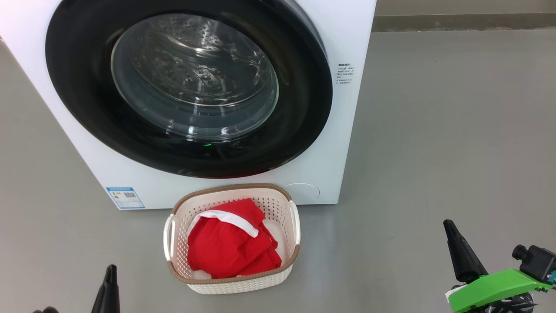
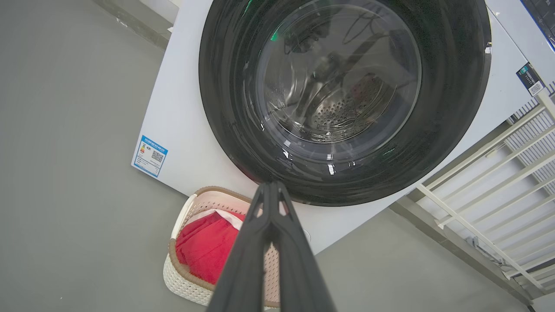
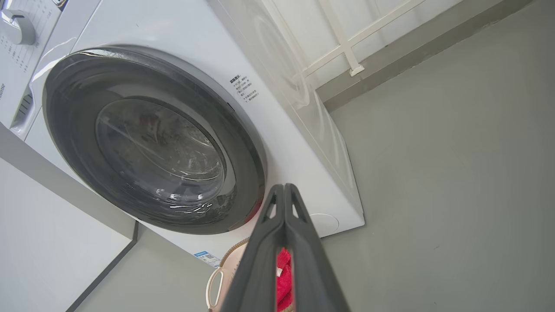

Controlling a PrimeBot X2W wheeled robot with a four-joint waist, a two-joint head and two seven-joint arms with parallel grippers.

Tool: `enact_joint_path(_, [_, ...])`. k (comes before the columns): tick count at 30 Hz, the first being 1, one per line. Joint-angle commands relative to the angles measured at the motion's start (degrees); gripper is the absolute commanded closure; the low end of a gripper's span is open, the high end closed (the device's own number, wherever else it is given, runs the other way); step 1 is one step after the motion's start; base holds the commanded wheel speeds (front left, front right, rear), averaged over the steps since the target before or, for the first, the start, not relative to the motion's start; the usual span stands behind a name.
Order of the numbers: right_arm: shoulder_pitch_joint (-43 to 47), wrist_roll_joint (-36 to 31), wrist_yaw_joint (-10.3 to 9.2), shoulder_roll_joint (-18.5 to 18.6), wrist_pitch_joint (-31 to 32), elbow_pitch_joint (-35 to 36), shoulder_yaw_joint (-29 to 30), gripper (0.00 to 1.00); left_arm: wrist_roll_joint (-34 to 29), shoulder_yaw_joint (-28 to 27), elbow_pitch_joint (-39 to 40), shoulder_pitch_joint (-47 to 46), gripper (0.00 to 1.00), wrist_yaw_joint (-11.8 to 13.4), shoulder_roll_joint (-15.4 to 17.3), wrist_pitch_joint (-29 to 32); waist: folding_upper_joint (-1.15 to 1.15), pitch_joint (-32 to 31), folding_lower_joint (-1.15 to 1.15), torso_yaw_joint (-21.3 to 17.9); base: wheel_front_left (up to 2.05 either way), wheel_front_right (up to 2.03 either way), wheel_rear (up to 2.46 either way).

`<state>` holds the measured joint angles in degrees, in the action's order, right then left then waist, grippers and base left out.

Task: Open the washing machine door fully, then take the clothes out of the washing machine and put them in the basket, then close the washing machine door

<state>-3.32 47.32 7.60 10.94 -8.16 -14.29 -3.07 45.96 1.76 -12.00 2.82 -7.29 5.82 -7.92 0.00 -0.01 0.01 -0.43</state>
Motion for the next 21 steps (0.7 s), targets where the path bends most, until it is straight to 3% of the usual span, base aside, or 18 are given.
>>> enact_joint_path(1, [-1.8, 1.5, -0.04, 0.4, 0.2, 1.2, 0.2, 1.0, 1.1, -1.2, 1.0, -2.8, 1.0, -0.1, 0.8, 0.3, 0.0, 0.0, -0.01, 0.0, 0.0, 0.0, 0.0])
enact_joint_path(21, [-2.1, 11.9, -0.05, -1.5, 3.5, 1.0, 2.3, 1.0, 11.9, -2.8, 0.3, -4.3, 1.0, -0.1, 0.0, 3.6, 0.0, 0.0, -0.01, 0.1, 0.0, 0.0, 0.0])
